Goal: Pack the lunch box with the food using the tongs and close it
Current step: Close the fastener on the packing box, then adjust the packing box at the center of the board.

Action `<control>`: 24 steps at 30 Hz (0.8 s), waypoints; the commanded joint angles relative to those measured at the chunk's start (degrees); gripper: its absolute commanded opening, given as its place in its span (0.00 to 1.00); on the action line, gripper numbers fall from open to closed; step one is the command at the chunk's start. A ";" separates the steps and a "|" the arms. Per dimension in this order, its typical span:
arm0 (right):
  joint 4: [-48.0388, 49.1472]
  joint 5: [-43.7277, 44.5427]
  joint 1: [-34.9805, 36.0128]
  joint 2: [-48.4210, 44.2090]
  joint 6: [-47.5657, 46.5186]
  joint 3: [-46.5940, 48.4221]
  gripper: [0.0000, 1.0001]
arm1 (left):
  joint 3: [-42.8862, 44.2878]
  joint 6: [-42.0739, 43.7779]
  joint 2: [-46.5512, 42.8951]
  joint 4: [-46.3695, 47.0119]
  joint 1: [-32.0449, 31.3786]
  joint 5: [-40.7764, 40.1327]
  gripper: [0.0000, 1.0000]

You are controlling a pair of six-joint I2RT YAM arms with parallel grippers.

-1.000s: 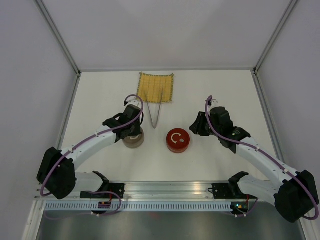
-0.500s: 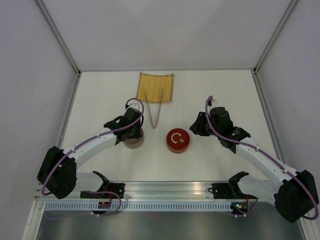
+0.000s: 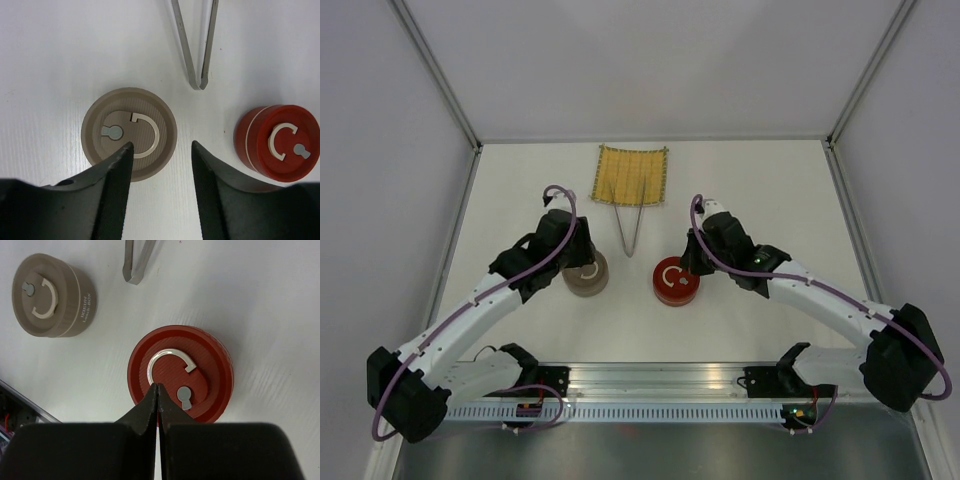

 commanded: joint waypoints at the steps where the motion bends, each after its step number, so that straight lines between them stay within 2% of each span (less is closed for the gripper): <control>1: -0.30 4.56 2.97 3.42 -0.38 2.19 0.01 | -1.37 -1.53 -0.53 -0.92 1.32 -1.05 0.48; 4: -0.56 7.29 4.56 7.03 -0.29 2.28 0.01 | -3.83 -2.58 2.88 0.04 2.03 -0.52 0.33; 9: 1.11 9.93 6.41 12.39 0.15 0.35 0.01 | -6.82 -4.52 8.95 3.20 2.82 0.01 0.21; 13: -0.47 10.11 6.50 15.03 0.06 1.40 0.01 | -7.52 -4.17 11.25 4.53 3.17 0.01 0.18; 16: -1.35 10.46 6.50 11.80 0.15 2.98 0.01 | -7.44 -3.20 10.64 4.44 3.35 -0.08 0.18; 19: -3.54 10.90 6.59 9.16 0.06 7.01 0.06 | -6.91 -2.68 6.60 4.26 3.35 0.19 0.19; 21: -6.00 11.51 6.50 5.99 -0.99 9.57 0.14 | -5.51 -1.80 2.56 3.13 3.43 0.36 0.22; 22: -7.32 11.95 6.50 3.63 -1.17 11.84 0.20 | -4.72 -1.27 1.33 2.51 3.43 0.28 0.25; 23: -7.76 13.17 6.50 2.30 -1.26 12.82 0.32 | -3.84 -0.83 0.01 1.64 3.43 0.36 0.28; 24: -8.20 13.36 6.50 1.07 -1.60 13.79 0.37 | -1.31 0.04 -2.17 -0.72 3.43 0.54 0.36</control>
